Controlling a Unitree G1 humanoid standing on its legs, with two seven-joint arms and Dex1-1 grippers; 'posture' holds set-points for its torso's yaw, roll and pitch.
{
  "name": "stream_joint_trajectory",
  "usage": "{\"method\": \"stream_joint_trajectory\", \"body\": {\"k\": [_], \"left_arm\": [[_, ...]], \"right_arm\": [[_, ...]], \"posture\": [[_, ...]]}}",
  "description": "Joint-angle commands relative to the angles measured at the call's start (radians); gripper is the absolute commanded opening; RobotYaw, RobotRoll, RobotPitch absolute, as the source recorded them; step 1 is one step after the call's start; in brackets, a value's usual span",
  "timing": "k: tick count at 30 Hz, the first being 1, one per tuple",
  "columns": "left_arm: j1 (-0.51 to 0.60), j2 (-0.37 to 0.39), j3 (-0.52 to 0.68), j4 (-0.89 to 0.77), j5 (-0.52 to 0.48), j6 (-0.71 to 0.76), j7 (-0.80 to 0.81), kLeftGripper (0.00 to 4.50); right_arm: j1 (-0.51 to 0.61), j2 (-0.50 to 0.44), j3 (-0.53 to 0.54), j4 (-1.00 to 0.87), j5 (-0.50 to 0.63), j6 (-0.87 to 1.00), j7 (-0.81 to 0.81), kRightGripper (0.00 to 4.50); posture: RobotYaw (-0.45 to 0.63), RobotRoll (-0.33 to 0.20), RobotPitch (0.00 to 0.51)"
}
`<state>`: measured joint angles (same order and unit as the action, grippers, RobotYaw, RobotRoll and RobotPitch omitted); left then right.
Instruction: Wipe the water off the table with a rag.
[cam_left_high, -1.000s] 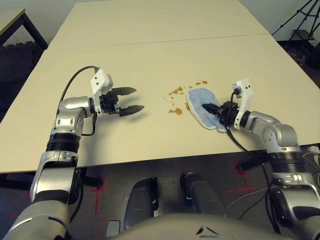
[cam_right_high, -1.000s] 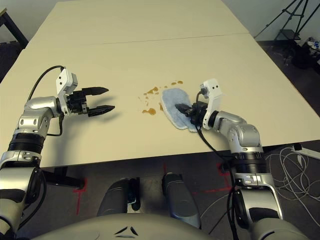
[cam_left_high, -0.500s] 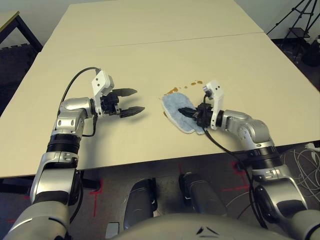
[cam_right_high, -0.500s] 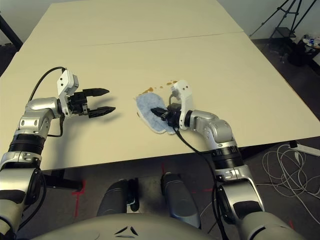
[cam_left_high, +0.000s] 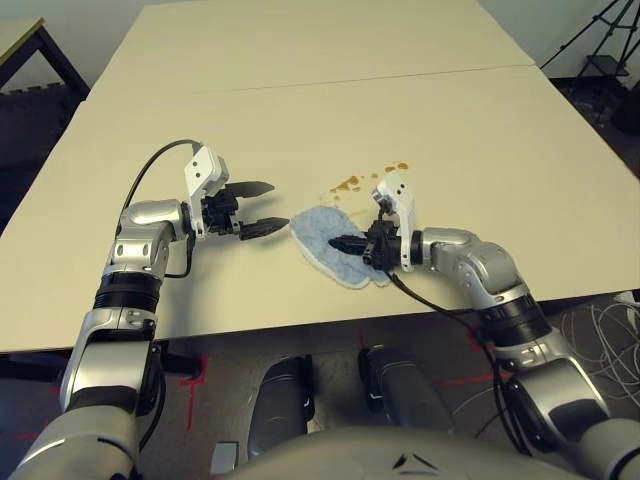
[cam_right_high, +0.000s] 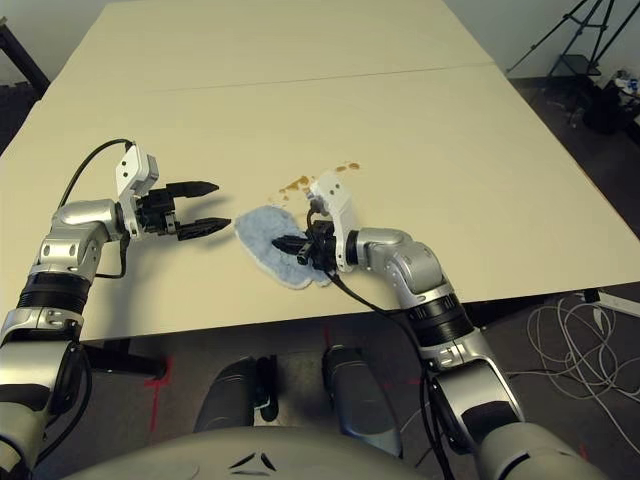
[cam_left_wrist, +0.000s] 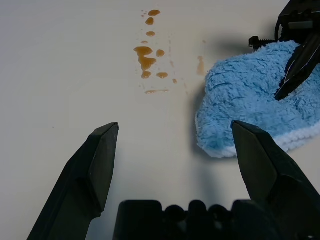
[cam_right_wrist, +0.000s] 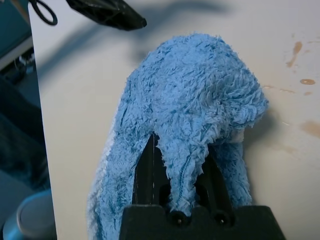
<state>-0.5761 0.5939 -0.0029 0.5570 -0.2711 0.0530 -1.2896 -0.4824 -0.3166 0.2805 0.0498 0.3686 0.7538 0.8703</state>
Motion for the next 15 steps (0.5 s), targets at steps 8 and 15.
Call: {"method": "stream_joint_trajectory", "body": {"k": [8,15], "left_arm": [[-0.005,-0.014,-0.020,0.007,0.015,-0.012,0.006,4.50],[-0.018,-0.022,-0.024,0.026,0.021,-0.021,0.005,4.50]], "right_arm": [[0.000,-0.153,-0.112,0.133,-0.026,0.012,-0.028,0.00],[-0.029,-0.202,-0.202,0.246,-0.031,-0.033,-0.047,0.00]], "posture": [[-0.31,0.000,0.125],[-0.31,0.000,0.124]]}}
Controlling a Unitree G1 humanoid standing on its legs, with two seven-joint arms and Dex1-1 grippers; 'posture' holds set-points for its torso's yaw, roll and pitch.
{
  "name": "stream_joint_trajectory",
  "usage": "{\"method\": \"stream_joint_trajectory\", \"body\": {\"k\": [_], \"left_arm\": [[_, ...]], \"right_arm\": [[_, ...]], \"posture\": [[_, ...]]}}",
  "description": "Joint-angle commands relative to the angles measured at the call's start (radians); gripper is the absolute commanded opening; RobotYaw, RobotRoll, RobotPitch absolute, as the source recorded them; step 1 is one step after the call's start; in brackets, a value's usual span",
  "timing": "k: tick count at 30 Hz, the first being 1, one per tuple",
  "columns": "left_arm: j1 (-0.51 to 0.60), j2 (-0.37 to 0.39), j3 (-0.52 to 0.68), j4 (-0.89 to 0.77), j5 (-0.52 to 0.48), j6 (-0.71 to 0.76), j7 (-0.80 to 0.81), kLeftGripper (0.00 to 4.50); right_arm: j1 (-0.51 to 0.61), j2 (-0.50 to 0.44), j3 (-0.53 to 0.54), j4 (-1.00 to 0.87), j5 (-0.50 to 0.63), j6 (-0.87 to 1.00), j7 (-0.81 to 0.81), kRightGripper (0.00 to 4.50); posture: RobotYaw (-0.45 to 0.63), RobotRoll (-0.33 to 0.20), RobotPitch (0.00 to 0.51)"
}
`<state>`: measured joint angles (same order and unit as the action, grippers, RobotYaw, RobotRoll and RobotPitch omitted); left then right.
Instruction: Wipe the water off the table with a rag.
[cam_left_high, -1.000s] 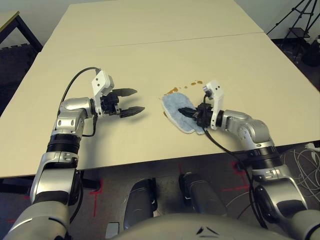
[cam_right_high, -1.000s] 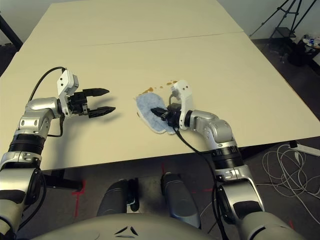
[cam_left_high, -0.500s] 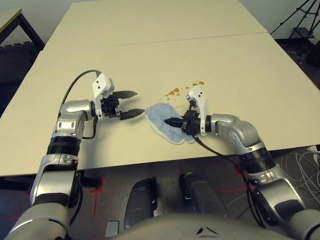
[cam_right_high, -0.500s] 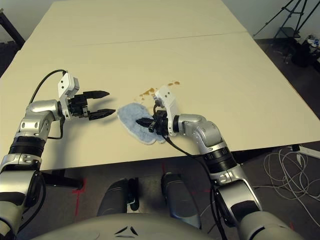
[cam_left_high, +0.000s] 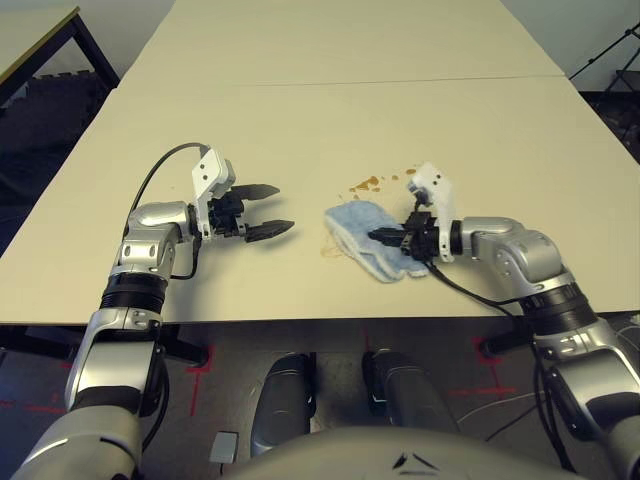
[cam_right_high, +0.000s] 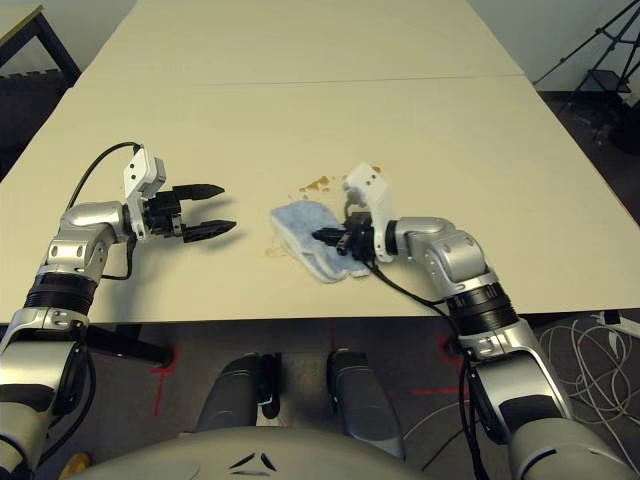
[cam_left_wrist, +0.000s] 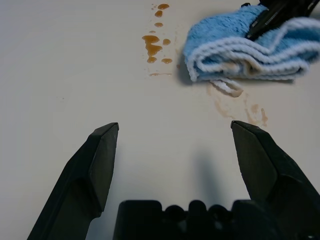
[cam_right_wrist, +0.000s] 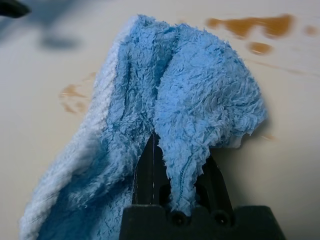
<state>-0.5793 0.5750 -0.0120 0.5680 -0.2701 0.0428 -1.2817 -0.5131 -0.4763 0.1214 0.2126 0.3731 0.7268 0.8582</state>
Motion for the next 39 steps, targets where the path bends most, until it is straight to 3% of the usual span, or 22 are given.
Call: {"method": "stream_joint_trajectory", "body": {"k": [1,7,12,17,29,39], "left_arm": [[-0.017,-0.004,-0.015,0.018,0.021,-0.013,-0.004,4.50],[-0.022,-0.003,-0.022,0.029,0.029,-0.023,-0.007,4.50],[-0.021,-0.007,-0.023,0.034,0.033,-0.028,-0.011,4.50],[-0.027,-0.010,-0.023,0.043,0.036,-0.032,-0.012,4.50],[-0.038,0.014,-0.014,0.050,0.036,-0.027,-0.022,4.50],[-0.003,0.061,-0.014,-0.003,0.024,0.014,-0.052,4.50]], "right_arm": [[-0.001,-0.057,-0.058,0.106,-0.041,-0.017,-0.038,0.00],[-0.001,-0.119,-0.118,0.175,-0.040,-0.060,-0.041,0.00],[-0.050,-0.104,-0.282,0.210,0.054,-0.061,-0.084,0.00],[-0.115,-0.092,-0.357,0.304,0.037,-0.157,-0.152,0.00],[-0.250,0.052,-0.290,0.606,-0.100,-0.435,-0.242,0.00],[-0.245,0.204,-0.183,0.636,-0.169,-0.441,-0.162,0.00]], "posture": [[-0.32,0.000,0.125],[-0.32,0.000,0.127],[-0.33,0.000,0.128],[-0.33,0.000,0.126],[-0.32,0.000,0.122],[-0.29,0.000,0.123]]}}
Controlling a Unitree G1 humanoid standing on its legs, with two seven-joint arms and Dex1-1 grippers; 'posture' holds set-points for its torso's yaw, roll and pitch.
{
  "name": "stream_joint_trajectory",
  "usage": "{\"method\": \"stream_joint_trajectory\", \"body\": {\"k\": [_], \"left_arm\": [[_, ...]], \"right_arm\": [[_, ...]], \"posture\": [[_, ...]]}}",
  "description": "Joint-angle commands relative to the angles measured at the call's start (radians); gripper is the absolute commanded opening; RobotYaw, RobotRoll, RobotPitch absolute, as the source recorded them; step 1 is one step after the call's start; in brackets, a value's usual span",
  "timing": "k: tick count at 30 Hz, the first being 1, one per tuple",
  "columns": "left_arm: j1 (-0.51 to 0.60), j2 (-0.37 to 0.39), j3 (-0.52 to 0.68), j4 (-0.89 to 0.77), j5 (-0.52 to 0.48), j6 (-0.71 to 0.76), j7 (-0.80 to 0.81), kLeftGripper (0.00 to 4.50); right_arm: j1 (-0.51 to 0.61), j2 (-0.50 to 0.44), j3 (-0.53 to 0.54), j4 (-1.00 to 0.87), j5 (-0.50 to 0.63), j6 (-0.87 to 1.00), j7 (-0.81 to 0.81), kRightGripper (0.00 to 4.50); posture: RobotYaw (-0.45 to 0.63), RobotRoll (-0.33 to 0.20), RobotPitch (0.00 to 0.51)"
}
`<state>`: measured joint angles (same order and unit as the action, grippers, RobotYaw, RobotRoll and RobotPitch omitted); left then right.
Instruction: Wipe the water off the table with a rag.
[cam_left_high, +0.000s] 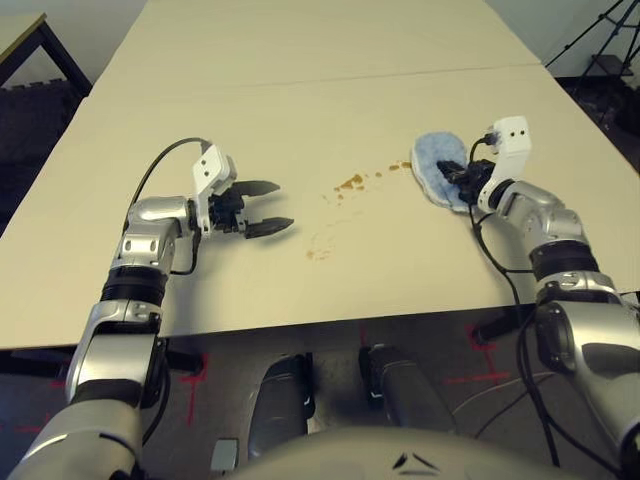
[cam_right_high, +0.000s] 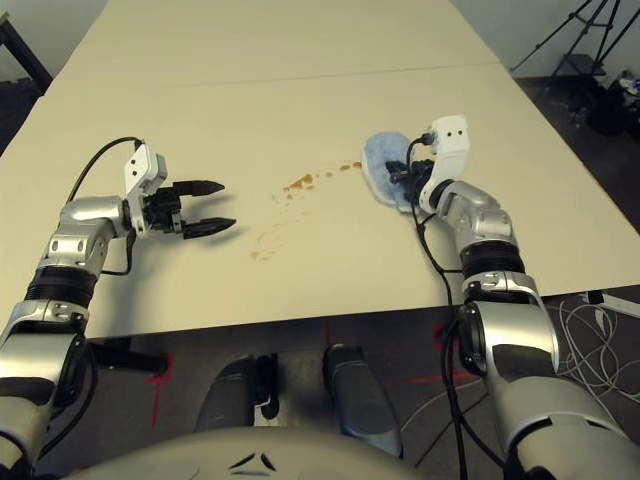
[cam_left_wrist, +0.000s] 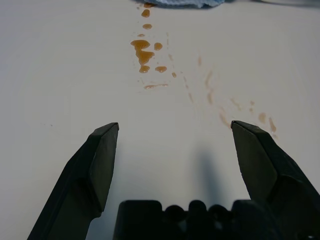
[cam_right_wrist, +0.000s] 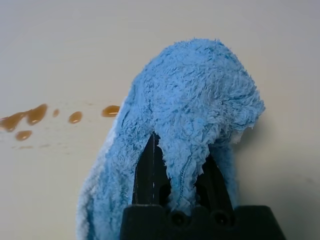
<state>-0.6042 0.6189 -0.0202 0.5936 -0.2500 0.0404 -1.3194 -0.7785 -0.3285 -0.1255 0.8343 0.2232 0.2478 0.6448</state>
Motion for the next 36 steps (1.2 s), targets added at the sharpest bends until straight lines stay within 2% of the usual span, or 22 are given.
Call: {"method": "stream_joint_trajectory", "body": {"k": [1,17,23,29,32,36], "left_arm": [[0.024,0.018,-0.006,-0.032,0.004,0.020,-0.015,4.50],[0.044,0.025,-0.001,-0.064,-0.004,0.049,-0.018,4.50],[0.053,0.030,0.003,-0.081,-0.009,0.063,-0.021,4.50],[0.061,0.029,0.005,-0.093,-0.012,0.072,-0.020,4.50],[0.062,0.026,0.005,-0.092,-0.011,0.072,-0.019,4.50],[0.060,0.016,0.001,-0.088,-0.010,0.069,-0.016,4.50]], "right_arm": [[0.027,0.070,0.077,-0.002,-0.022,0.049,0.066,0.00],[0.132,0.230,0.265,-0.303,-0.039,0.248,0.155,0.00],[0.166,0.230,0.344,-0.416,-0.026,0.344,0.227,0.00],[0.197,0.191,0.395,-0.519,-0.004,0.432,0.289,0.00],[0.203,0.177,0.393,-0.538,0.003,0.442,0.282,0.00],[0.176,0.161,0.342,-0.476,-0.036,0.382,0.196,0.00]], "posture": [[-0.29,0.000,0.129],[-0.29,0.000,0.136],[-0.28,0.000,0.138],[-0.28,0.000,0.138],[-0.28,0.000,0.138],[-0.29,0.000,0.137]]}}
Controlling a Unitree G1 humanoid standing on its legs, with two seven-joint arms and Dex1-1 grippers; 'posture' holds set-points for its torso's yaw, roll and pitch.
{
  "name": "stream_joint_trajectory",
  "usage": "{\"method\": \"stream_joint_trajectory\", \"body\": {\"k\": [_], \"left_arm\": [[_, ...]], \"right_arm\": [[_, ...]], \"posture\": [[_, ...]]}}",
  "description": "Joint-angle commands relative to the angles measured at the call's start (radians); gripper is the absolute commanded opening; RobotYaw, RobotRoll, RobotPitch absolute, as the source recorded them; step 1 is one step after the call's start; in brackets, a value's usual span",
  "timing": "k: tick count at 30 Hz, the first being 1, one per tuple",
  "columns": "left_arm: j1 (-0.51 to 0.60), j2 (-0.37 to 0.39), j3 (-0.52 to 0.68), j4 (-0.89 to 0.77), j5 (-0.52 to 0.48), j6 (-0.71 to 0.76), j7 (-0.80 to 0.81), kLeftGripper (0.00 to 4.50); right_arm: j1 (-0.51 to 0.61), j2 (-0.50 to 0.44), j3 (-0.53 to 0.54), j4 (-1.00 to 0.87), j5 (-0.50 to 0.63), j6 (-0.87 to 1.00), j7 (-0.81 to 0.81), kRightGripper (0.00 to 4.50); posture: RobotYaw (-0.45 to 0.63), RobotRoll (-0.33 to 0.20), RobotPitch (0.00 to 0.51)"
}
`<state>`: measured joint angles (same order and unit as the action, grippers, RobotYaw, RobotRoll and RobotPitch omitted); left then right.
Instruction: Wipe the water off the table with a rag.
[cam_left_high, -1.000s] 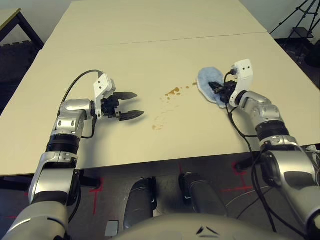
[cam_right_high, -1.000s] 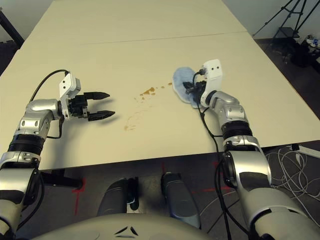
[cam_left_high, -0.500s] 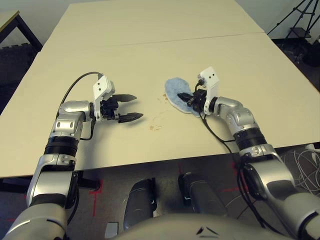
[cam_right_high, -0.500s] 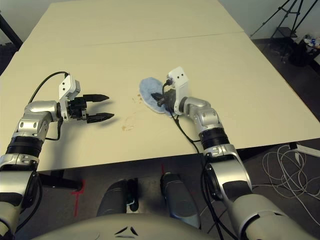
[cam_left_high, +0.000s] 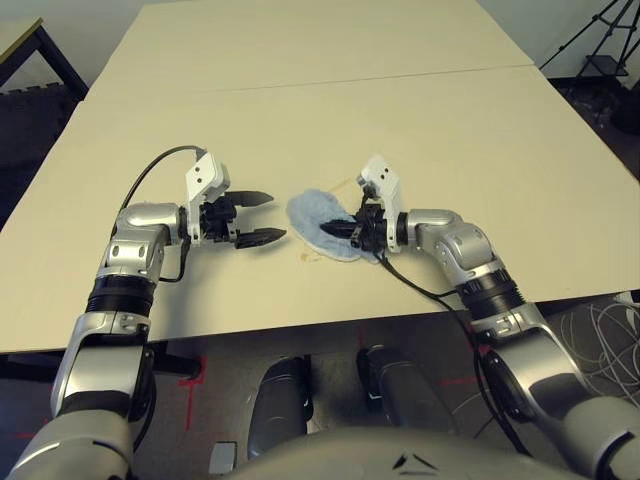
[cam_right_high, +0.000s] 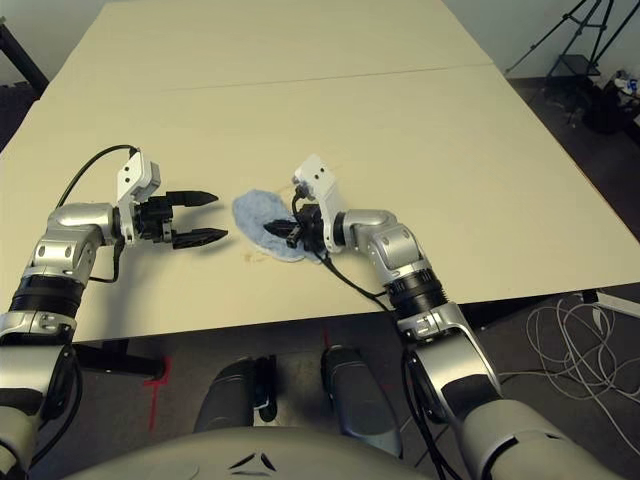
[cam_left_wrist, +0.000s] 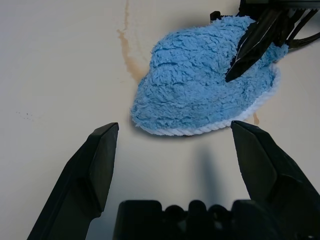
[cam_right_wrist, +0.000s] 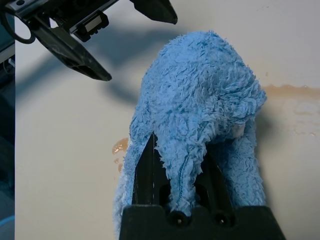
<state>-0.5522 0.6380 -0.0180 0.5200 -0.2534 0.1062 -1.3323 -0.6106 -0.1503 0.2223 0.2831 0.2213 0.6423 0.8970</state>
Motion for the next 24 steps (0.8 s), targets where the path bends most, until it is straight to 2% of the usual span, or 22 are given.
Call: {"method": "stream_joint_trajectory", "body": {"k": [1,14,24], "left_arm": [[0.008,-0.005,-0.002,-0.014,-0.007,0.003,-0.003,4.50],[-0.003,-0.018,-0.006,0.002,-0.001,-0.008,-0.002,4.50],[-0.009,-0.027,-0.007,0.016,0.006,-0.023,0.002,4.50]], "right_arm": [[-0.003,-0.023,-0.022,0.098,-0.040,-0.031,-0.079,0.00],[-0.157,-0.127,-0.167,0.427,-0.102,-0.335,-0.312,0.00],[-0.218,-0.238,-0.259,0.603,-0.098,-0.477,-0.392,0.00]], "posture": [[-0.29,0.000,0.137],[-0.29,0.000,0.128],[-0.30,0.000,0.121]]}}
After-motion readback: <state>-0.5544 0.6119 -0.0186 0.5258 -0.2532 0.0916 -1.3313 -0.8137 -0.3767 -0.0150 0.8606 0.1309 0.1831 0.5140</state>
